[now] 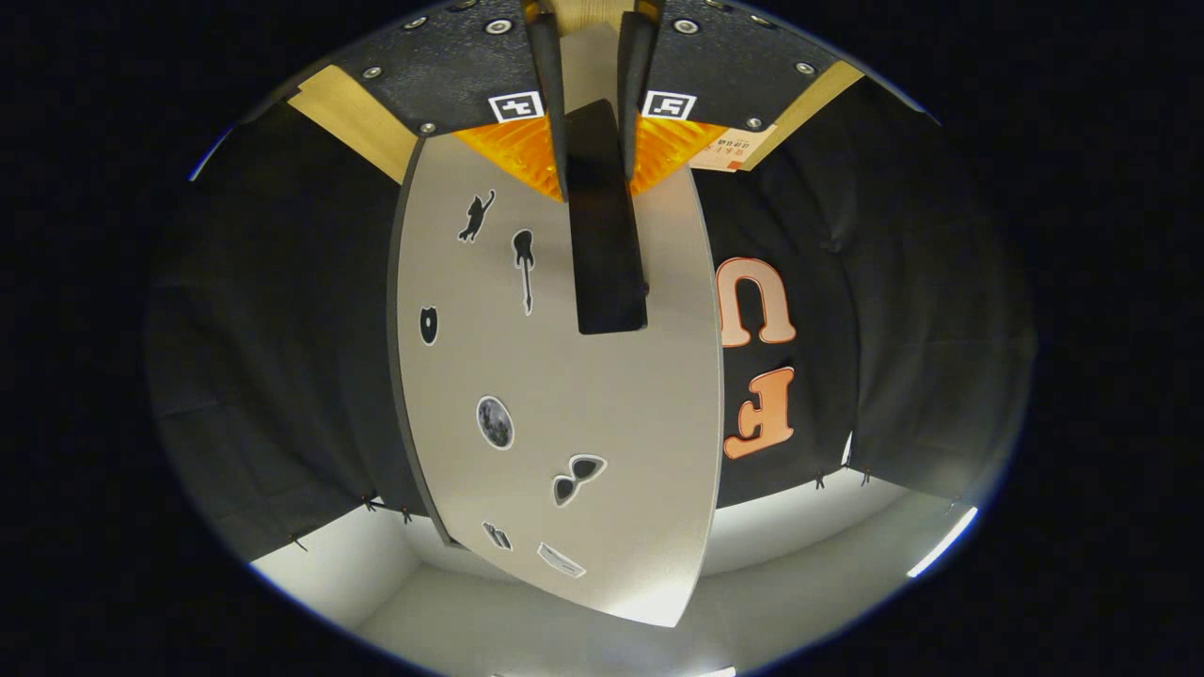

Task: Open the shoe cabinet door, grab the shoes and put them into the shoe cabinet, then close the shoe cabinet door.

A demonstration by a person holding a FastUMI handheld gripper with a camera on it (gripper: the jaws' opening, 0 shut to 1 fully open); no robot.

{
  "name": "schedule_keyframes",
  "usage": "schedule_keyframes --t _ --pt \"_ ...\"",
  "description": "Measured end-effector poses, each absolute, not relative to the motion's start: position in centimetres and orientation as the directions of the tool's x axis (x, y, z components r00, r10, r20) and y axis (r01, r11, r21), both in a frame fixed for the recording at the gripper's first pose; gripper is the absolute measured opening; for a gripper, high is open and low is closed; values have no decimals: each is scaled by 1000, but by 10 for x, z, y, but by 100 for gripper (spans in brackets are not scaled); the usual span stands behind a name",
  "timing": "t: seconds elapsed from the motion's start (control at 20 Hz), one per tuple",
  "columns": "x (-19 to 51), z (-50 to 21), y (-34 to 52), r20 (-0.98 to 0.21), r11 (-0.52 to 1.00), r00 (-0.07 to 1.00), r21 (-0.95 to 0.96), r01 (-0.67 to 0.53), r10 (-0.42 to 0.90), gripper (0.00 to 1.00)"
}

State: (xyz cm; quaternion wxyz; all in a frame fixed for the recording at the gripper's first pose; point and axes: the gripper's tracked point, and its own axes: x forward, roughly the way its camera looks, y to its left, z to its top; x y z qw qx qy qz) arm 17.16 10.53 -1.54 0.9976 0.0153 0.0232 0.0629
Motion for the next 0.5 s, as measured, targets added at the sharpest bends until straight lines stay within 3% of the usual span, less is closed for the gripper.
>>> schedule_keyframes --t 0.5 --pt "154 -17 73 -56 997 995 23 -75 77 24"
